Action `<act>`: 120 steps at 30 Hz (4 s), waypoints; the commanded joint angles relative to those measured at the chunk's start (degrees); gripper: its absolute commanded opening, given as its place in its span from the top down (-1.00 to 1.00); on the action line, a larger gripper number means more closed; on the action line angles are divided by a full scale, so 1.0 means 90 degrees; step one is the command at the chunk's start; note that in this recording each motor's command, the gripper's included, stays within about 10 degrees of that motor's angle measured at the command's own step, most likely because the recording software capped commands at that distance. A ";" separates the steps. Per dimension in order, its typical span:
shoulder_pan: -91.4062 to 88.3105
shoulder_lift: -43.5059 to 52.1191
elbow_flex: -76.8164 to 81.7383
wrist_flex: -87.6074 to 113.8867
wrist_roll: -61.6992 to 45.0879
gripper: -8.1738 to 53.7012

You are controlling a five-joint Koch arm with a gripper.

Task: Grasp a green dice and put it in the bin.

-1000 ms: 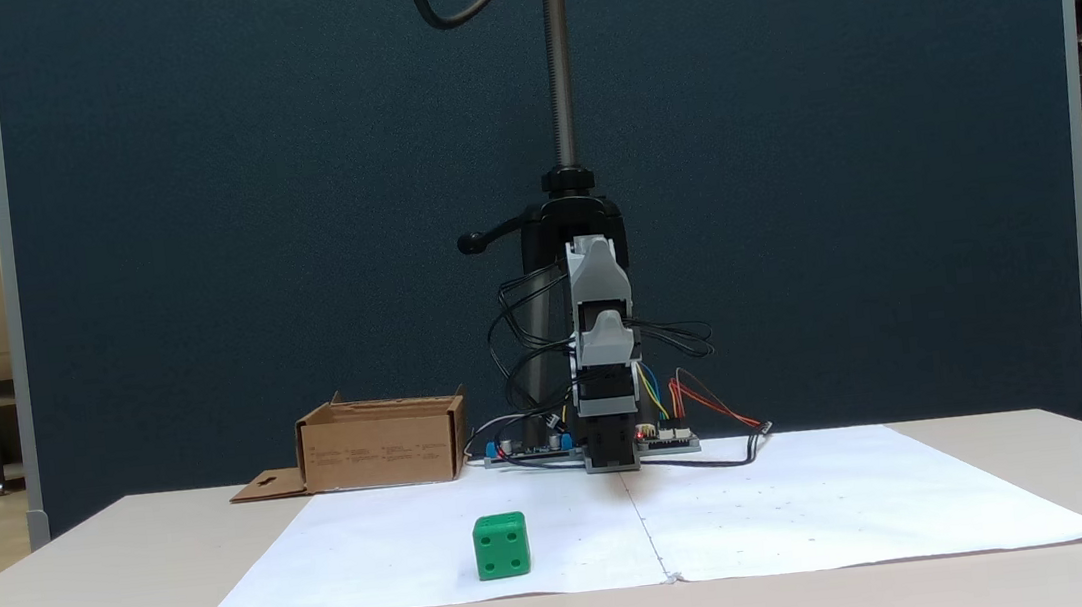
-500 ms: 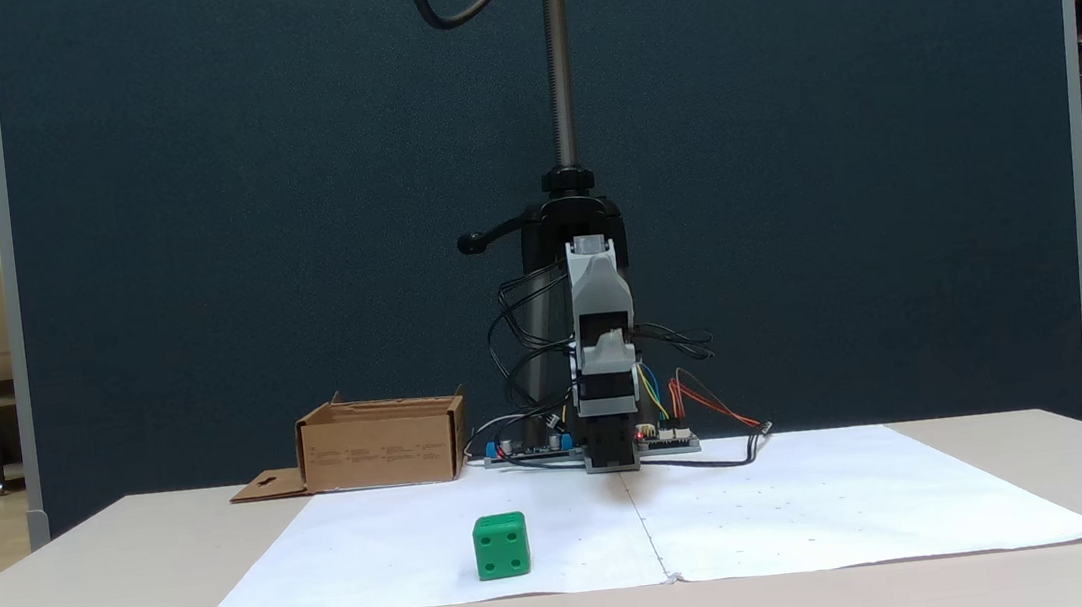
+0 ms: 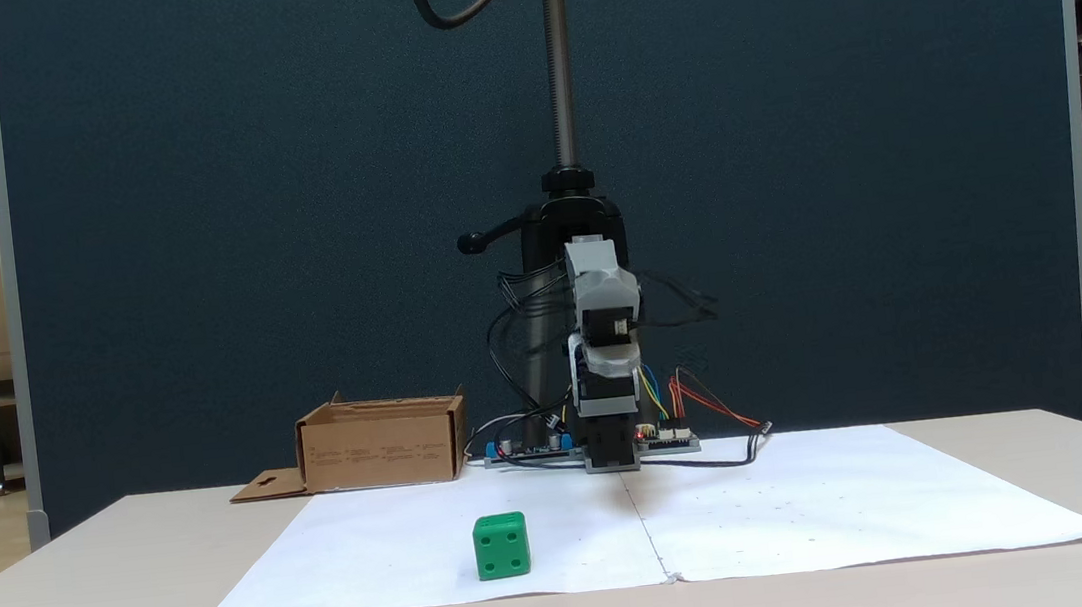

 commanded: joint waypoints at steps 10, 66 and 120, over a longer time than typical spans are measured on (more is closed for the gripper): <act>-0.0273 -0.0312 -0.3193 0.4695 -0.0322 -0.63; 0.1553 -0.6279 -1.1992 1.3806 -0.1123 -0.71; 0.2285 -0.9385 -1.4229 1.2275 -0.2285 -0.69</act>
